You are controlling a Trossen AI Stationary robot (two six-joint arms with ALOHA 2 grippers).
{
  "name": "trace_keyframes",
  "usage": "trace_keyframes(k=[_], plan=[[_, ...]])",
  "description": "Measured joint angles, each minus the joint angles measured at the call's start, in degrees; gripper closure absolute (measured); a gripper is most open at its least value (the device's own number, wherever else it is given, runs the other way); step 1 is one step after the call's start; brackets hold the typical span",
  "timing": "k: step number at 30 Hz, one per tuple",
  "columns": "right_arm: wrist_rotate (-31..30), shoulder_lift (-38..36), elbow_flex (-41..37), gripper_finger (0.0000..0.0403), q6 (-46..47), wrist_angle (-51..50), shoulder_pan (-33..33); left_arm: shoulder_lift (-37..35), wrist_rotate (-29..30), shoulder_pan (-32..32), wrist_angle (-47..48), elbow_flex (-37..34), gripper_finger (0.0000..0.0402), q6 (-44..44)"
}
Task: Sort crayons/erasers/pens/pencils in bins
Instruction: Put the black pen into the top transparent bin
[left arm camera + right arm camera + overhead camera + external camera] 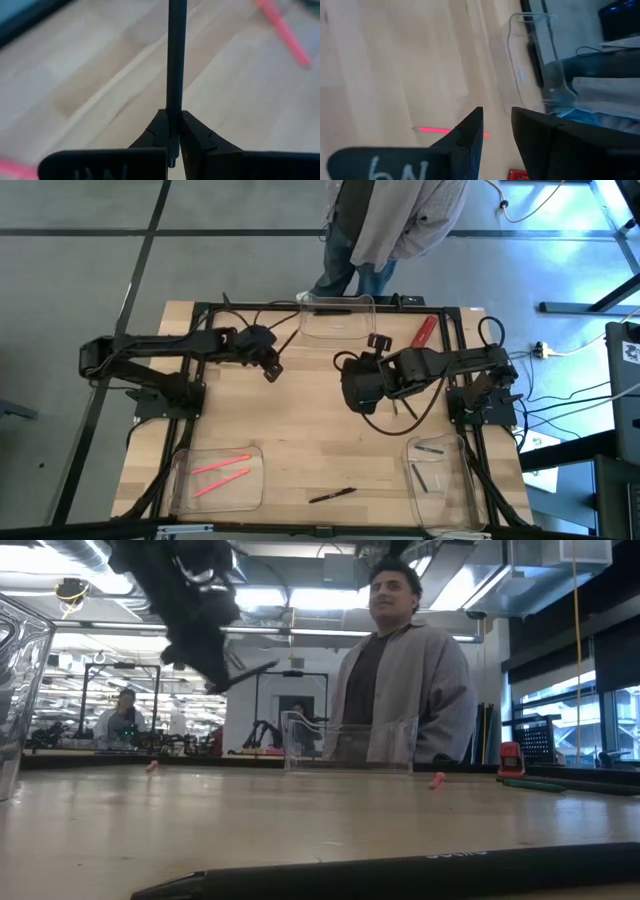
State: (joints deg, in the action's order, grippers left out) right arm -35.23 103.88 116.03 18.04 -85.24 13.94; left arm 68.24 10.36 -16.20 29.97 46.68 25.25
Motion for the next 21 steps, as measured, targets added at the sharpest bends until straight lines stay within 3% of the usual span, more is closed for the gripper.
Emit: trace_keyframes(k=[6, 16, 21], plan=[[-2.4, 0.02, 0.0, 0.0299, -0.04, -0.53, 0.0, 0.43, 0.0, 0.55, -9.68, 0.0, 0.0391, -10.52], [-2.67, 0.04, 0.0, 0.0299, -0.01, -0.84, 0.0, 1.43, -2.27, -5.22, -28.77, 0.14, 0.0392, -24.84], [-2.68, 0.04, 0.0, 0.0299, 1.37, -0.86, 0.0, 6.71, -5.99, -7.07, -30.98, 6.02, 0.0392, -28.34]])
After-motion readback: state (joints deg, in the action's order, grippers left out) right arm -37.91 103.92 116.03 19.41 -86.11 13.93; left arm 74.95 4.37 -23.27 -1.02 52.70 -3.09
